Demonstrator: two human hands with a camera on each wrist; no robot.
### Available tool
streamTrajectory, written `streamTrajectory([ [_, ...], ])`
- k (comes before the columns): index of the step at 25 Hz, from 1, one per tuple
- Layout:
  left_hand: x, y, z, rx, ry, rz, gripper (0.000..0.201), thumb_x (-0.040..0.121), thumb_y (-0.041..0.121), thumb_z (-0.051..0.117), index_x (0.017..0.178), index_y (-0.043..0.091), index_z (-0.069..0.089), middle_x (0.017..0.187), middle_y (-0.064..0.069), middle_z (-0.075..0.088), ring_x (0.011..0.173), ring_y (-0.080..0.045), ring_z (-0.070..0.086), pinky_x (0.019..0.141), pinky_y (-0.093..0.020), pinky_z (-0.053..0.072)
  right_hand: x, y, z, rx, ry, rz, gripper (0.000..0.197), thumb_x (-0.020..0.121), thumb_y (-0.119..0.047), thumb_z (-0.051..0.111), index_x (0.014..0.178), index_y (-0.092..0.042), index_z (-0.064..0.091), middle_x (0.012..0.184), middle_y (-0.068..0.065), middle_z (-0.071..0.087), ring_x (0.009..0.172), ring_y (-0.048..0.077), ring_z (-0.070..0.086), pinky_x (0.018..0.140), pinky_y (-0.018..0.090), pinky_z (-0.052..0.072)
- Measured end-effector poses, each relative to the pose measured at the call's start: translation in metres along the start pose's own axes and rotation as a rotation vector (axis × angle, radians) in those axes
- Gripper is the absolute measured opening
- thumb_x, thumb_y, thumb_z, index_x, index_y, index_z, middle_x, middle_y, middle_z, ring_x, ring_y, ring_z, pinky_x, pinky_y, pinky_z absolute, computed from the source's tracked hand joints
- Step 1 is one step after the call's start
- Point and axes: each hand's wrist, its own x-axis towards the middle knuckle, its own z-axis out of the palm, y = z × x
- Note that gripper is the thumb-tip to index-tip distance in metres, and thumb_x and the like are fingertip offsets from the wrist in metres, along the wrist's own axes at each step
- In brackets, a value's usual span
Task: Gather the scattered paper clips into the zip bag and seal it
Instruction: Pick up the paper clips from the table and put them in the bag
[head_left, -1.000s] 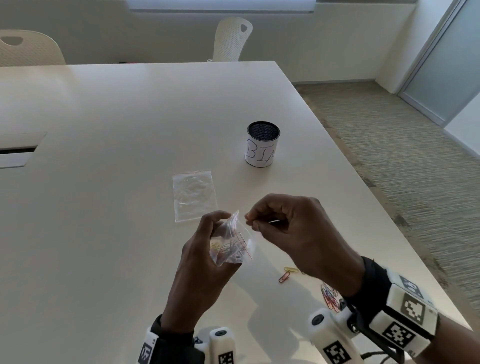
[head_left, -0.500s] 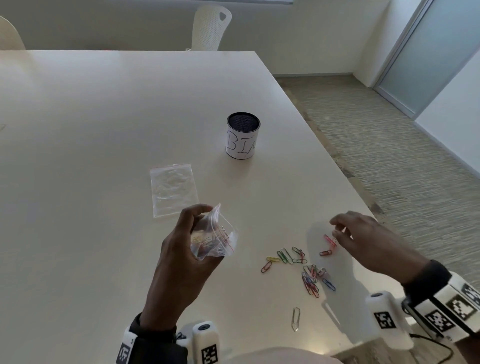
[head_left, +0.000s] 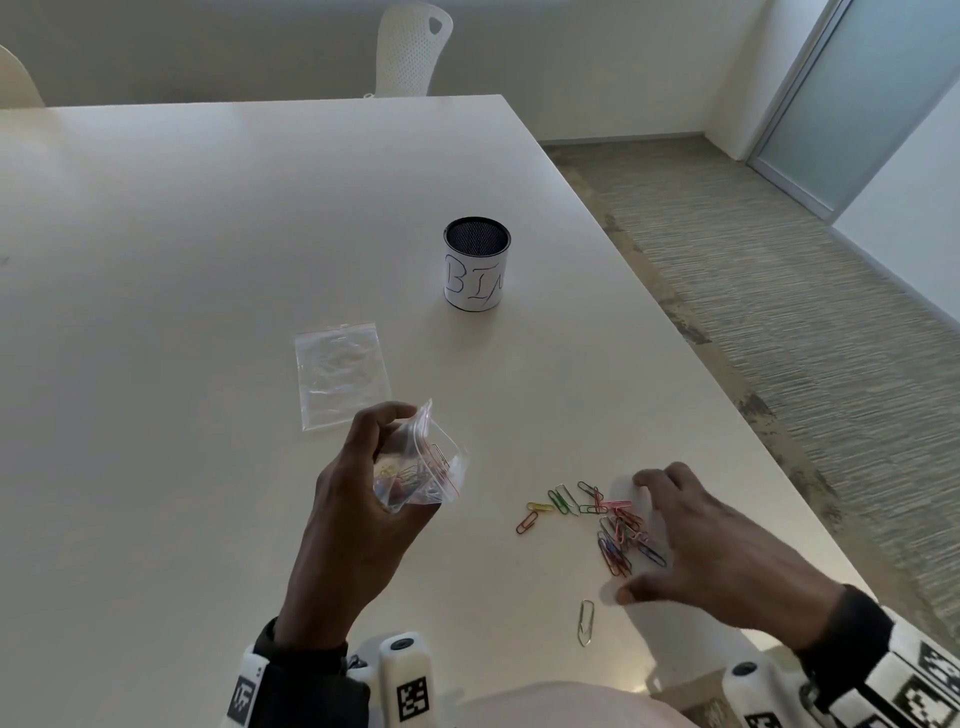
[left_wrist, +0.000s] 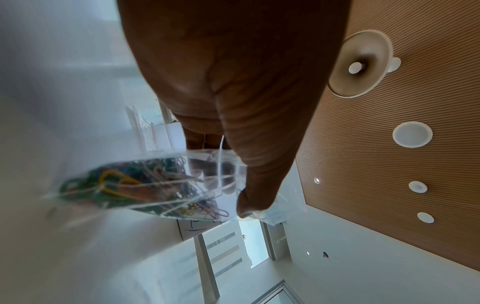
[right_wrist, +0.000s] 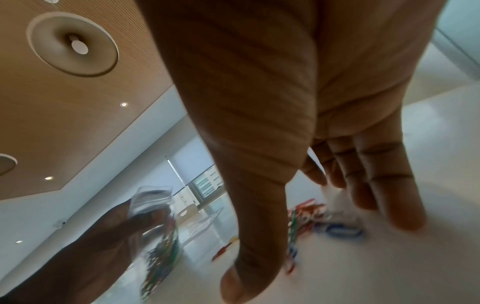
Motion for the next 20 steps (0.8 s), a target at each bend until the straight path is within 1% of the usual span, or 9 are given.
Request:
streamTrajectory([
  [2,0.000,0.002,0.001,-0.001,-0.004,-0.003,0.066,0.074,0.003,0.085,0.124,0.035,0.057,0.105,0.015,0.072,0.099,-0.003,0.068,0.074,0.000,0.046,0.001,-0.010,0.009,0.053,-0.021,-0.005,0.114,0.055,-0.074,0.085,0.143,-0.025,0.031,0.123,-0.012,0.035,0.105,0.008,0.057,0.091,0.017,0.049],
  [5,-0.001,0.004,0.001,0.012,-0.013,-0.003,0.067,0.074,0.000,0.084,0.123,0.035,0.057,0.105,0.015,0.071,0.099,0.001,0.068,0.073,0.000,0.046,0.006,-0.022,0.021,0.041,-0.022,-0.032,0.111,0.053,-0.066,0.092,0.138,-0.024,0.033,0.120,-0.011,0.030,0.099,0.010,0.052,0.087,0.016,0.042],
  [9,-0.003,0.004,0.002,0.017,-0.012,-0.001,0.064,0.074,0.002,0.085,0.124,0.032,0.057,0.102,0.019,0.071,0.098,0.003,0.068,0.073,0.001,0.046,0.020,-0.028,0.023,0.135,0.081,-0.036,0.088,0.067,-0.055,0.090,0.132,-0.020,0.041,0.121,-0.005,0.038,0.103,0.016,0.058,0.092,0.024,0.049],
  [12,-0.004,0.004,0.002,0.027,-0.011,-0.002,0.064,0.075,0.004,0.085,0.125,0.033,0.057,0.101,0.020,0.071,0.099,0.003,0.067,0.074,0.001,0.046,0.031,-0.027,0.019,0.235,0.165,-0.068,0.067,0.081,-0.047,0.084,0.131,-0.019,0.051,0.121,-0.004,0.048,0.106,0.013,0.058,0.092,0.021,0.048],
  [13,-0.004,0.004,0.002,0.027,-0.009,-0.001,0.064,0.076,0.003,0.086,0.125,0.033,0.057,0.102,0.020,0.070,0.100,0.003,0.067,0.074,0.001,0.046,0.032,-0.024,0.015,0.253,0.165,-0.080,0.069,0.080,-0.050,0.083,0.134,-0.020,0.051,0.123,-0.004,0.050,0.103,0.010,0.057,0.091,0.020,0.047],
  [14,-0.005,0.005,0.002,0.024,-0.003,-0.001,0.064,0.076,0.002,0.085,0.124,0.033,0.057,0.104,0.019,0.070,0.101,0.003,0.067,0.074,0.001,0.046,0.030,-0.022,0.012,0.241,0.147,-0.089,0.079,0.076,-0.056,0.083,0.139,-0.023,0.048,0.126,-0.005,0.050,0.101,0.008,0.056,0.091,0.020,0.048],
  [16,-0.006,0.006,0.001,0.021,0.006,-0.002,0.063,0.076,0.003,0.085,0.124,0.032,0.057,0.106,0.018,0.069,0.102,0.003,0.066,0.075,0.001,0.046,0.022,-0.019,0.008,0.146,0.061,-0.081,0.110,0.065,-0.068,0.084,0.151,-0.024,0.033,0.136,-0.006,0.042,0.109,0.010,0.057,0.097,0.024,0.050],
  [18,-0.006,0.006,0.001,0.022,0.013,-0.001,0.062,0.076,0.005,0.086,0.124,0.031,0.057,0.105,0.017,0.069,0.102,0.002,0.066,0.076,0.000,0.047,0.013,-0.022,0.012,0.075,-0.014,-0.033,0.134,0.059,-0.068,0.088,0.160,-0.019,0.014,0.143,-0.004,0.031,0.125,0.018,0.056,0.109,0.028,0.047],
  [20,-0.005,0.006,0.002,0.022,0.011,-0.007,0.062,0.076,0.005,0.086,0.125,0.030,0.057,0.105,0.016,0.070,0.102,0.002,0.066,0.076,0.000,0.047,0.013,-0.030,0.019,0.088,-0.019,-0.017,0.140,0.060,-0.062,0.091,0.162,-0.016,0.006,0.145,-0.002,0.026,0.131,0.021,0.055,0.111,0.028,0.045],
])
